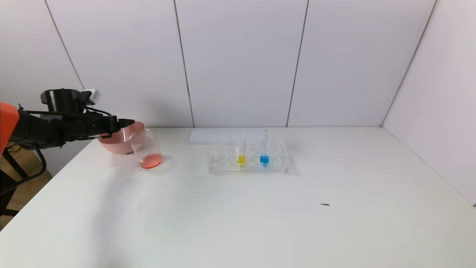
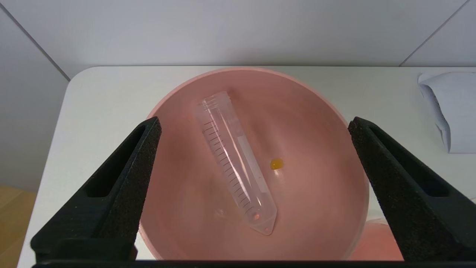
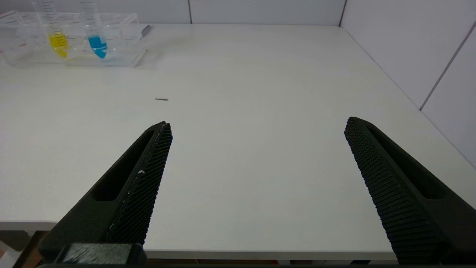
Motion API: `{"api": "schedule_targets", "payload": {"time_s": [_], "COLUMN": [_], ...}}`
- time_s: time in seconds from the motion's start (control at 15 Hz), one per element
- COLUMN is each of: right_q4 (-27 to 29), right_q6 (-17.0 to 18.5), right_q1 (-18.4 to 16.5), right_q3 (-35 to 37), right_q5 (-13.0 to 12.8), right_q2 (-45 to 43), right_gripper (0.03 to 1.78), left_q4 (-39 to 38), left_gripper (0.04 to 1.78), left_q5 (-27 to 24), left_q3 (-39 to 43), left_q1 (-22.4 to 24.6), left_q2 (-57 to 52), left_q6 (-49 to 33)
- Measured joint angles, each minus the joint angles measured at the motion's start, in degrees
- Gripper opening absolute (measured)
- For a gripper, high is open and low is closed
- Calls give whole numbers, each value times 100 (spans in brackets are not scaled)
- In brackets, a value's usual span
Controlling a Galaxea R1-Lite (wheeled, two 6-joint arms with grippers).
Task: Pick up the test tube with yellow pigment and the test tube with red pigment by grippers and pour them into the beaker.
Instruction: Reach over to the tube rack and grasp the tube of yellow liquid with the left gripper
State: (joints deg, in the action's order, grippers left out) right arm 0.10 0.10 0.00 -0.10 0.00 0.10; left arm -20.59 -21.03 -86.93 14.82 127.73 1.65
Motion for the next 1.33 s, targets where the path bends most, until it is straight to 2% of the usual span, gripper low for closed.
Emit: {"api": "schedule_targets", "payload": {"time_s": [0.8, 1.13, 1.33], "right_q4": [0, 0, 0], "right_q6": [0, -2, -2], "right_q1": [0, 0, 0], "right_q3": [0, 0, 2], "right_q5": [0, 0, 0], "right_q2": [0, 0, 1], "right_gripper": [170, 170, 170], "left_q4": [23, -30, -317], "left_gripper": [176, 176, 176], "left_q5": [-13, -7, 4], "left_q3": [653, 1143, 1569], "left_q1": [-28, -146, -265], "left_q2": [-1053, -1637, -2035], "left_q6": [-7, 11, 44]}}
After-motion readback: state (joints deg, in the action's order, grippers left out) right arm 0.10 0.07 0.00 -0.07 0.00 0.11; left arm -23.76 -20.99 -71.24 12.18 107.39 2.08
